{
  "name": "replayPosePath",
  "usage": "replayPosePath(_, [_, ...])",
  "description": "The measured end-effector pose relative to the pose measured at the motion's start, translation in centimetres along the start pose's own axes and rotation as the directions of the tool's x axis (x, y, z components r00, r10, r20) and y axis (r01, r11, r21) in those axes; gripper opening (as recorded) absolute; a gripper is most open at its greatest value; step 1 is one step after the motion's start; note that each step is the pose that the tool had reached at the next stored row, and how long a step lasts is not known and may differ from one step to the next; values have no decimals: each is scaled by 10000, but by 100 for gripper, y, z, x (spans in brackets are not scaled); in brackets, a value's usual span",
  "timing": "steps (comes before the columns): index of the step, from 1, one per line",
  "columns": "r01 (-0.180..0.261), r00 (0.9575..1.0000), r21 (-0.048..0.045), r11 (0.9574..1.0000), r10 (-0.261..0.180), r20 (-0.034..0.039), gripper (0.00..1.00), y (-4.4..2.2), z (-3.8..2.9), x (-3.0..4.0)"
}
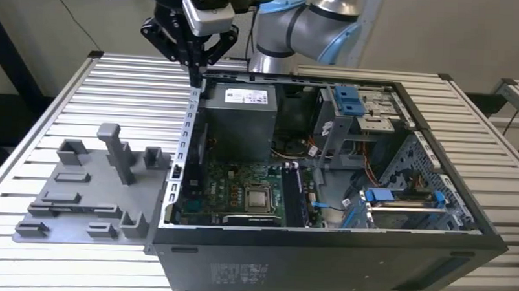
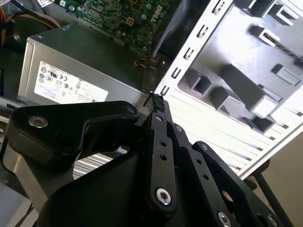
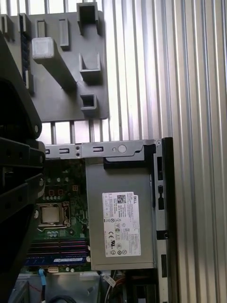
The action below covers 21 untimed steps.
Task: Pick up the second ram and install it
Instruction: 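Reach for the second ram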
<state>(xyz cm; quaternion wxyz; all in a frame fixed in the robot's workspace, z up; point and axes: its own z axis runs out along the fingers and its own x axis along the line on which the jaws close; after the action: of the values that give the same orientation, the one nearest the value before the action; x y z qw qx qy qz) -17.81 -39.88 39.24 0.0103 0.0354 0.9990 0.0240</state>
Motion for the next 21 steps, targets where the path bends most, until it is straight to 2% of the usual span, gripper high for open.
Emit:
replayPosePath(6, [-1, 10000, 0, 10000, 1, 0, 11, -8, -2, 112])
replayPosePath(21, [0, 10000, 0, 10000, 0, -2, 11, -32, -10, 458])
